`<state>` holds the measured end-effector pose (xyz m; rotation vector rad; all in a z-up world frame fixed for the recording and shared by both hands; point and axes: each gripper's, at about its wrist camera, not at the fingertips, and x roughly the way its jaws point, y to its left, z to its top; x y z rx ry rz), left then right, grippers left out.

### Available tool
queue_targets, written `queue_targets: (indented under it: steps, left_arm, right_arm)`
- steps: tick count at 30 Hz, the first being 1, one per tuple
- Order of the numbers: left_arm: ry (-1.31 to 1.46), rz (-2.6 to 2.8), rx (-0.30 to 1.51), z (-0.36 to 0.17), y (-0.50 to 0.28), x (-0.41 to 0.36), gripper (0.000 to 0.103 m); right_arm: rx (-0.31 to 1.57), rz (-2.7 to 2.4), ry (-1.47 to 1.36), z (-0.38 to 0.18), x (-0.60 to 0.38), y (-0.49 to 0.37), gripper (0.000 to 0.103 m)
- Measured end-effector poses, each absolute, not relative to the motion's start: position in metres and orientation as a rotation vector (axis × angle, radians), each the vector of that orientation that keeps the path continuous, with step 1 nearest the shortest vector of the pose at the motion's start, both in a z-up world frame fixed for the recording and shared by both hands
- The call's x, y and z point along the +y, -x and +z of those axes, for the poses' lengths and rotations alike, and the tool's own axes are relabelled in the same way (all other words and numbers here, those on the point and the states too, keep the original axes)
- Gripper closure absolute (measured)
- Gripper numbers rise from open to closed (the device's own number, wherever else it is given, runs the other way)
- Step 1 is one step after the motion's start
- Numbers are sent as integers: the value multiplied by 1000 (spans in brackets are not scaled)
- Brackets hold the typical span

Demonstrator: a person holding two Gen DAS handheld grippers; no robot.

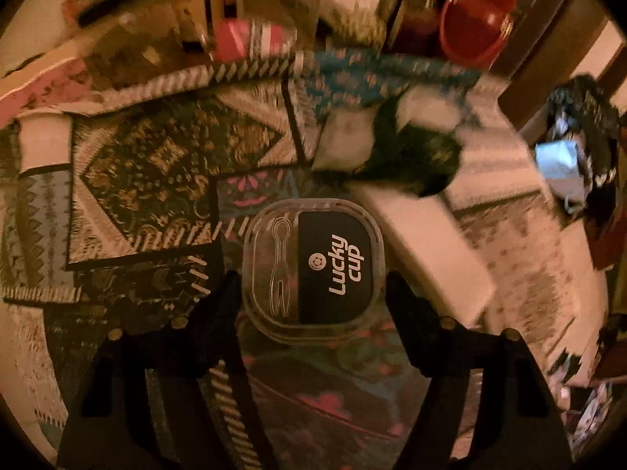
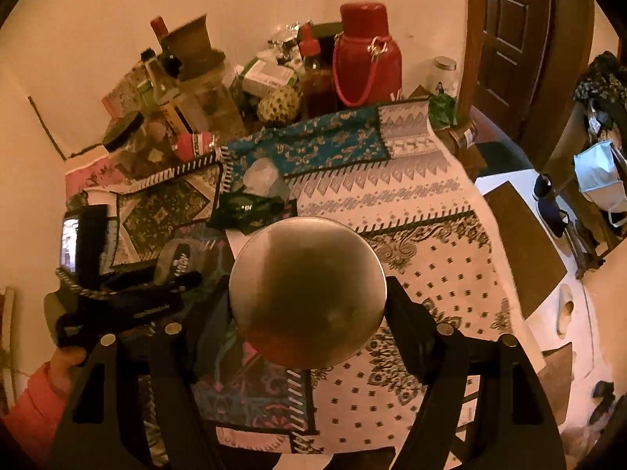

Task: Collect trash
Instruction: 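Lift the silver lid and Lucky Cup container off the table, then carry the silver lid and Lucky Cup container down toward the floor bowl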

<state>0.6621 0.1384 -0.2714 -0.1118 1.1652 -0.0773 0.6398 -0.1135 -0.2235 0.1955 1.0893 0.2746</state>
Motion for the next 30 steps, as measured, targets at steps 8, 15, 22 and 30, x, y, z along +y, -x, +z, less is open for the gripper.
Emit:
queue_targets:
  steps: [8,15,22,30]
  left_arm:
    - [156,-32,924,-173,-618,105,30]
    - [204,47,718,-93,-549,59,30]
    - [195,49,590,-43,-481,21,30]
    - [151,29,467,-4,-411,11,30]
  right_arm:
    - [969,346,-184,-182,-150,-629,32]
    - [848,456,-172,-137,-190,-608,32]
    - [749,538,-146,-99,-219,-574,32]
    - [669,547,-162,-68,-229,-526,32]
